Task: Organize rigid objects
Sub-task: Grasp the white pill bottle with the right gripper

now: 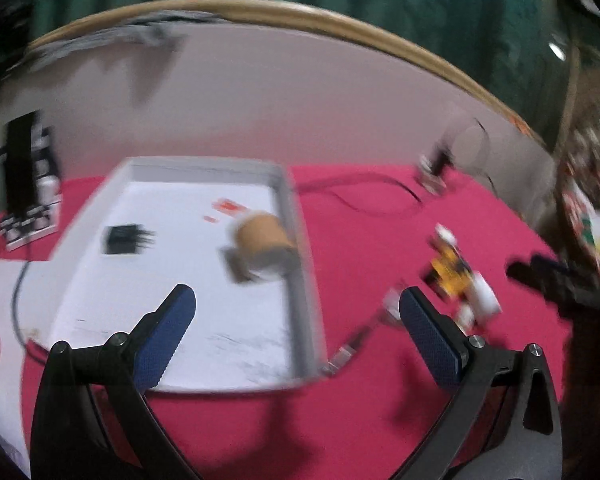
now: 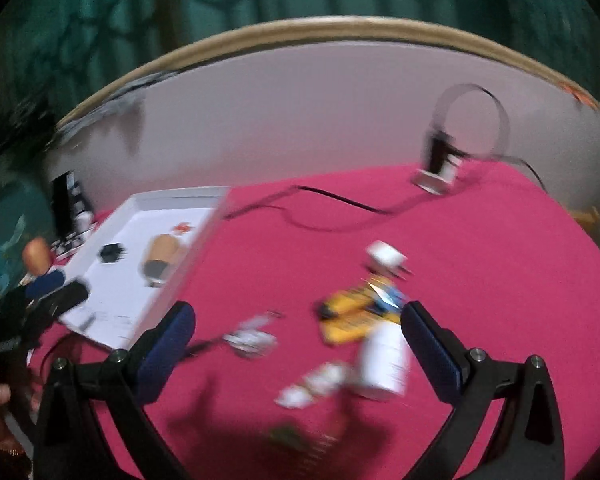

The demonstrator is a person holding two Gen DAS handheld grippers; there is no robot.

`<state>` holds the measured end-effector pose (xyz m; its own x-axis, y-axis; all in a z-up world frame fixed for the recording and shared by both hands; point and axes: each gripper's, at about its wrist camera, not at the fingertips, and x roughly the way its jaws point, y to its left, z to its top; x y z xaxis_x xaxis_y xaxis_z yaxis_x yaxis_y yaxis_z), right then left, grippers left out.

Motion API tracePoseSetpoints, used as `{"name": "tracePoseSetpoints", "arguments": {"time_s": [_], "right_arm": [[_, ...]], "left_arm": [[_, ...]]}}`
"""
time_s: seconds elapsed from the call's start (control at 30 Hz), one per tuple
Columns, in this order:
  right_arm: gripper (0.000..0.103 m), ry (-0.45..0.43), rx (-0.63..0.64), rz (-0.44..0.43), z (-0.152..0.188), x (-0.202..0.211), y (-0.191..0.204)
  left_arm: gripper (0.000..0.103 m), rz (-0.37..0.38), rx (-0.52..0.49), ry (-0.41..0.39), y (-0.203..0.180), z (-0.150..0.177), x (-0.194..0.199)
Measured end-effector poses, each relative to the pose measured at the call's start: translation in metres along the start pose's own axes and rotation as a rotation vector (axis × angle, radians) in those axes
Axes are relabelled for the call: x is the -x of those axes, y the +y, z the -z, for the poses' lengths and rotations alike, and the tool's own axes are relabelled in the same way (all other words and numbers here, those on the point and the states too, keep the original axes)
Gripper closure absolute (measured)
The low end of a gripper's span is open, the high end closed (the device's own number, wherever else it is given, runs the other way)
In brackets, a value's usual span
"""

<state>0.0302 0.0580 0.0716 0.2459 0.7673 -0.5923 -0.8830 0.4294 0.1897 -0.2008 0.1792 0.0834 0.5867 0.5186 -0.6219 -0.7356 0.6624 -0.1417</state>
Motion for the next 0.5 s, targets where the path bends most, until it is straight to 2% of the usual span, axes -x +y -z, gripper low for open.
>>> {"name": "tracePoseSetpoints", "arguments": {"time_s": [0.1,0.17,0.23,0.5], "right_arm": [[0.004,0.008,-0.104,0.034,0.012,-0.005,-0.034],[0.015,0.029,-0.140,0.033,0.019,-0.011,-0.050],[0.032,0.048,-0.157,0.021,0.022,-0.018,-0.057],[0.044,0.090,-0.120,-0.036,0.031,-0.042,-0.043]], "left_arm": [[0.000,0.066,-0.086,0.070,-0.032,0.014,-0.013],[0.000,0.125,-0.147,0.113,-0.057,0.024,-0.023],[0.000,0.151,-0.203,0.129,-0.076,0.031,-0.030],[0.007,0.184,-0.349,0.180,-0.127,0.041,-0.055]]}}
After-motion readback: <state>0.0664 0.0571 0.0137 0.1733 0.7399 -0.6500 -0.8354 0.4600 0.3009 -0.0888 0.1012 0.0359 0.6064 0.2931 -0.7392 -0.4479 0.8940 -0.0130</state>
